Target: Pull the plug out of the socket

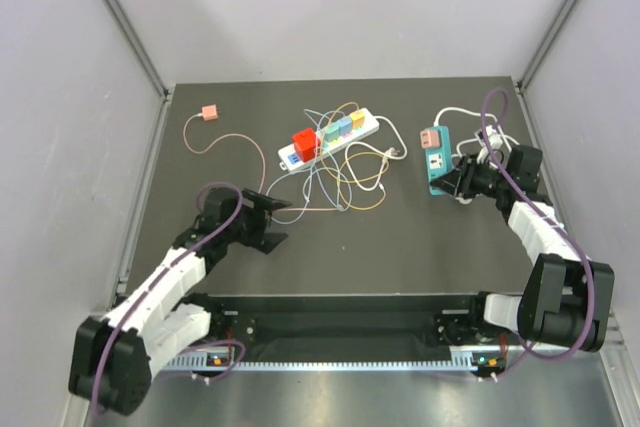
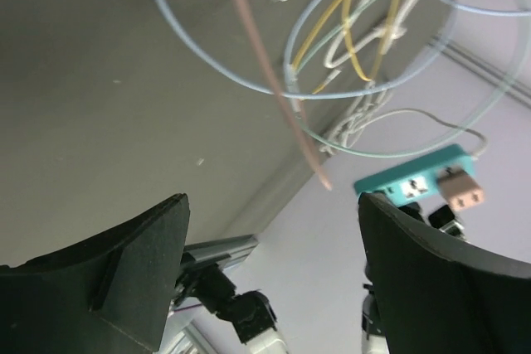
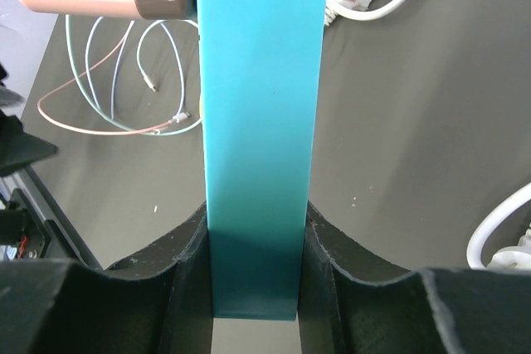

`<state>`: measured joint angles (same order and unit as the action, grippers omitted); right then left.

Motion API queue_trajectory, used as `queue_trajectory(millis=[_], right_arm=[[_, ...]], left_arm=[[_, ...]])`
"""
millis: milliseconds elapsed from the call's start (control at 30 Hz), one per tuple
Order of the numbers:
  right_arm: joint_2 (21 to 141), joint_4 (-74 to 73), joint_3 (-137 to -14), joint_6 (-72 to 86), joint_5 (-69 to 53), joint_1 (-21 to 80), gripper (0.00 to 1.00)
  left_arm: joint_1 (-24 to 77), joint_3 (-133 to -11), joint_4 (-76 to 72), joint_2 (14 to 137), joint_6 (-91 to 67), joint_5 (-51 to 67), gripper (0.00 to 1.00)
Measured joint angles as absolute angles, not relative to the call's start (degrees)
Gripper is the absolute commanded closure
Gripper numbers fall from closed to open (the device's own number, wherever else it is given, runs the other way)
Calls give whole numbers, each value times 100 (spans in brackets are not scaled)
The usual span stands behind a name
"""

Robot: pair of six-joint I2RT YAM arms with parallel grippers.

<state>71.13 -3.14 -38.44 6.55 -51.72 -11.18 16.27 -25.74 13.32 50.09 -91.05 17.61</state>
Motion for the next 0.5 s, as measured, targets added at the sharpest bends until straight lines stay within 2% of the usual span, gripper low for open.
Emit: queue_trajectory(millis=[167,400,467,500], right_arm=[[7109,-314,-3844,646,-5172,-1116,100],[7109,-314,-3844,642,-5170,-1118,100],[7109,-314,-3844,642,-5172,-1118,100],[7109,-314,-3844,639,-5172,-1118,100]], left_arm=[[2073,-2593,1210,5815,-9277,1389,16],[2117,-2628,727,6326,-9435,998,18],[2117,-2637,628,6394,-9463,937,22],[2117,-2639,558,6434,-9472,915,32]])
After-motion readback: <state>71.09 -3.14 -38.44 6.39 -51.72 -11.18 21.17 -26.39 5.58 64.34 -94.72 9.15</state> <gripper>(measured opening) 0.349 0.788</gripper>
